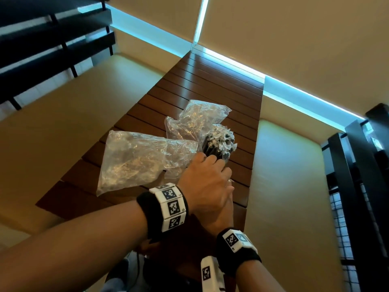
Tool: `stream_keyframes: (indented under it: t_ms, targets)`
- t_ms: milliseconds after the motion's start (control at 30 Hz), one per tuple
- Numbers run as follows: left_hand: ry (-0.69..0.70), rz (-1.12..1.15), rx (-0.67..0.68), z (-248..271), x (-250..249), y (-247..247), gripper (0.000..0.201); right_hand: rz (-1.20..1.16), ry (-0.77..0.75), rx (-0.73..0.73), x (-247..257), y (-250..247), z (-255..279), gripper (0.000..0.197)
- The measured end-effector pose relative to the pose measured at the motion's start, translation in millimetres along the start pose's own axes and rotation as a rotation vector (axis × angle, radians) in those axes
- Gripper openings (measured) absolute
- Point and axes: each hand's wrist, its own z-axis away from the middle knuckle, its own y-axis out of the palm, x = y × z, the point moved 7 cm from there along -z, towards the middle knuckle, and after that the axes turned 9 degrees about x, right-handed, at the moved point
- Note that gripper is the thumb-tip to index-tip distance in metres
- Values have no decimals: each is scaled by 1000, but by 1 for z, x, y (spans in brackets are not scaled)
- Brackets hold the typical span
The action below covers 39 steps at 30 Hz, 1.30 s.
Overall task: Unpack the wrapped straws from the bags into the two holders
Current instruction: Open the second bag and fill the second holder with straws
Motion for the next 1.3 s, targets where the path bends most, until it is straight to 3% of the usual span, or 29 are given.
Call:
stream_keyframes:
  t_ms: [33,100,167,233,300,333,433,467,500,533,600,667,733,800,867,933,1000,1067,1167,1300]
  targets:
    - [9,-7,-1,2,0,3,44,-69,-10,-19,-1,-1,0,36]
    - [32,-1,37,2,0,5,56,27,-19,48,-5,8,-1,41]
    - [77,17,108,0,0,3,70,28,19,86,-12,17,-4,62]
    - [116,123,190,-2,4,-3,76,-203,95,43,-17,13,-2,78]
    - [125,303,177,-3,14,-17,75,-293,90,44,-13,6,2,69]
    - [109,402,117,-2,22,-26,72,-302,75,27,-12,3,4,62]
    - [-52,689,-158,1,66,-43,34,-323,108,1,-19,0,10,82]
    - [-140,759,-213,1,86,-40,18,-302,114,-2,-20,1,13,85]
    - [-236,798,-206,0,107,-31,14,-277,147,-2,-22,2,16,90]
    - [-315,803,-127,-3,125,-17,21,-261,181,-13,-27,4,19,96]
    - [-369,630,180,-7,149,14,46,-292,225,-81,-31,1,26,106]
    - [-284,299,439,-3,156,40,79,-307,219,-214,-28,-8,34,89]
    - [-168,87,551,2,154,58,102,-289,168,-348,-16,-21,41,64]
    - [-108,38,610,5,151,72,122,-298,133,-405,-4,-26,41,52]
    - [-95,27,650,8,152,81,129,-336,141,-409,1,-27,38,59]
    - [-82,57,656,7,152,82,118,-381,209,-359,-3,-21,35,87]
    - [-59,181,588,-1,148,73,98,-409,298,-265,-9,-8,35,120]
    - [-68,318,475,-18,147,59,89,-417,402,-177,-19,11,35,135]
    - [-92,556,490,-43,138,57,98,-415,501,-144,-31,33,34,123]
    - [-147,873,450,-72,118,62,106,-458,605,-230,-47,32,32,116]
